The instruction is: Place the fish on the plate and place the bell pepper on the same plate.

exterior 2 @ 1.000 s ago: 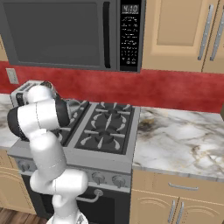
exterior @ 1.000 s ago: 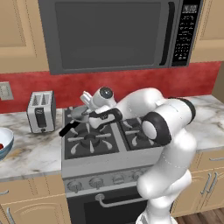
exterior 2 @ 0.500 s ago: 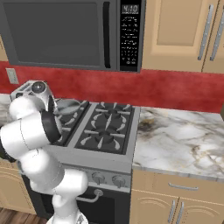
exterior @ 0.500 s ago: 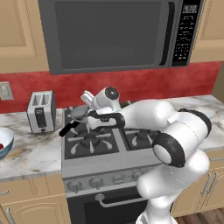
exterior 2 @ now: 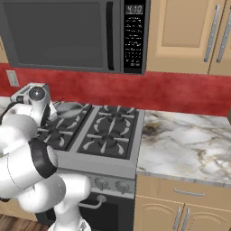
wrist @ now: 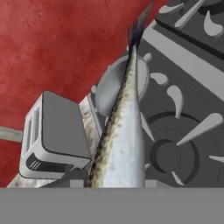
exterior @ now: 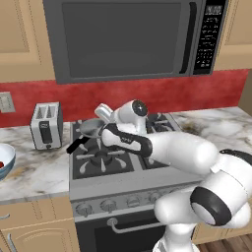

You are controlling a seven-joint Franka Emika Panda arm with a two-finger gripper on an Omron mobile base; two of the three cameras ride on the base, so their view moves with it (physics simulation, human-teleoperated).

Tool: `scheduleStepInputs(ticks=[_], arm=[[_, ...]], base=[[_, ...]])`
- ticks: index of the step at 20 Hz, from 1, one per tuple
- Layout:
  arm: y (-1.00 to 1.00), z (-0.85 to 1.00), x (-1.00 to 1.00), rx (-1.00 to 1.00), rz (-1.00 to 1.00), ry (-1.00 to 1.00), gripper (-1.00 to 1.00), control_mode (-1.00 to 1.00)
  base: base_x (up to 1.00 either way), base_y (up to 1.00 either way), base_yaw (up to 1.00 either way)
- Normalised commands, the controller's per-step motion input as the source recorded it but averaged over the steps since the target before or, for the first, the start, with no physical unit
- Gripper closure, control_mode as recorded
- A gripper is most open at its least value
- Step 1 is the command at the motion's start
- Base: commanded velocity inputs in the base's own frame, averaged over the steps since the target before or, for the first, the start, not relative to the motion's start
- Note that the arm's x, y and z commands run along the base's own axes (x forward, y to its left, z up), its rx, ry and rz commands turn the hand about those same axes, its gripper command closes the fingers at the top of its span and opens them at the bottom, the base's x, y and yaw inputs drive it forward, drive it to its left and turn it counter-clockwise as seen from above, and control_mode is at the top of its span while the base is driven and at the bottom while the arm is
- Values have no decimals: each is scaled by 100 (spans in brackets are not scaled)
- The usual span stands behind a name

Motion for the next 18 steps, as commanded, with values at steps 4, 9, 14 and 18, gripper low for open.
scheduleStepInputs(ticks=[4, 9, 14, 18], arm=[[-18, 47, -53, 0, 7, 2, 100, -100], [-20, 43, -57, -1, 8, 5, 100, -100], [-10, 33, -58, -4, 7, 11, 100, -100], [-16, 42, -48, -6, 3, 13, 100, -100]], base=[[0, 0, 0], [0, 0, 0], [0, 0, 0], [0, 0, 0]])
